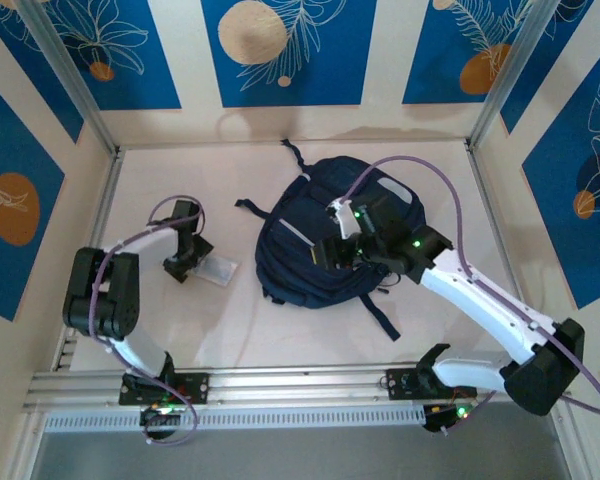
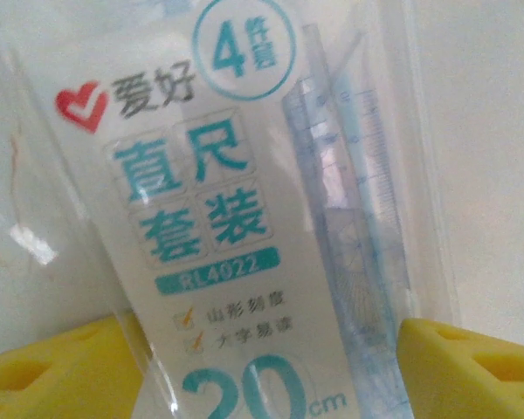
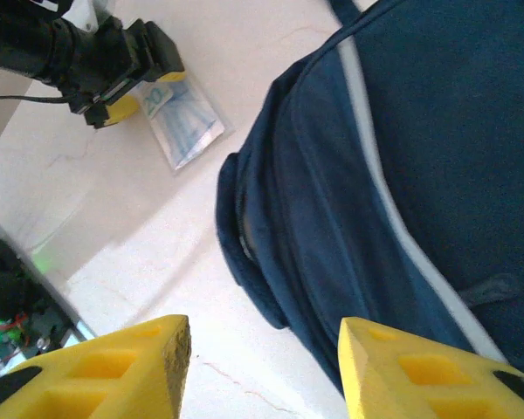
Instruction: Pack books, pencil case, and school supplies into a backpack
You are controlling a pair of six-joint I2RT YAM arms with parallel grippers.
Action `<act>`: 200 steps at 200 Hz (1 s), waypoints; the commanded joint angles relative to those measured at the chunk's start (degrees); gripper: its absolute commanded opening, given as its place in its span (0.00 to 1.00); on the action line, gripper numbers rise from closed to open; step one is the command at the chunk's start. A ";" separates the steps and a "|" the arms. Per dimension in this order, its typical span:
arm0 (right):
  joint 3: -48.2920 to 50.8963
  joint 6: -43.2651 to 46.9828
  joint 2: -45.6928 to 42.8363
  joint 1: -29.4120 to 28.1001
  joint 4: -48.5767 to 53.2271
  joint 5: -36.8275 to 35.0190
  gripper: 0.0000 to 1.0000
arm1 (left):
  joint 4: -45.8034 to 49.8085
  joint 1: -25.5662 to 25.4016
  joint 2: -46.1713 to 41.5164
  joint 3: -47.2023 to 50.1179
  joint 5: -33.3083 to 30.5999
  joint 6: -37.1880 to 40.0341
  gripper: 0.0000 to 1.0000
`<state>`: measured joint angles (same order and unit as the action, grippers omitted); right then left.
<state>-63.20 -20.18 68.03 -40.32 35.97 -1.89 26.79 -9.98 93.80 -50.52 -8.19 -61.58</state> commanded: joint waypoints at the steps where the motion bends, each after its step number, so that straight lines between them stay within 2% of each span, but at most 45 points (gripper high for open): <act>1: -0.62 -0.58 2.04 -1.79 -2.28 3.93 0.48 | 8.01 -5.40 -1.12 7.62 11.10 -1.48 0.75; 24: -1.55 -0.82 4.52 -2.92 -2.39 5.86 0.48 | 8.62 -11.91 -5.02 9.28 12.39 -2.60 0.74; 51: -2.81 -5.80 8.80 -2.97 -2.28 11.11 0.46 | 8.72 -19.59 -8.96 11.01 14.82 -4.94 0.73; 70: -4.13 -7.01 12.68 -3.65 -3.11 15.37 0.41 | 9.07 -21.08 -12.93 13.20 16.35 -5.45 0.73; 84: -5.05 -7.06 15.08 -4.70 -4.28 15.03 0.38 | 11.50 -20.88 -17.58 13.29 13.97 -3.48 0.72; 104: -7.03 -8.69 19.06 -5.43 -5.77 14.08 0.35 | 14.03 -18.67 -24.77 11.94 10.52 1.15 0.72; 123: -12.30 -11.45 25.56 -5.19 -3.66 14.61 0.33 | 14.15 -12.76 -30.22 10.72 10.95 5.42 0.72; 146: -20.72 -12.36 34.77 -5.43 -0.27 15.22 0.36 | 9.99 -5.87 -32.03 10.88 12.44 9.21 0.65; 154: -23.21 -12.81 37.62 -5.55 0.12 14.79 0.37 | 8.95 -4.25 -30.78 10.65 12.41 9.47 0.60; 179: -31.74 -12.86 46.85 -5.87 2.76 13.40 0.42 | 3.04 0.37 -25.10 12.64 14.91 8.03 0.33; 200: -39.08 -13.28 54.67 -6.00 4.72 14.59 0.46 | -3.79 2.96 -19.70 14.68 19.35 6.60 0.21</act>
<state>-95.24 -32.10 115.72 -45.78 35.88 11.38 30.46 -9.78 69.47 -38.22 5.72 -54.48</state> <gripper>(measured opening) 0.446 0.258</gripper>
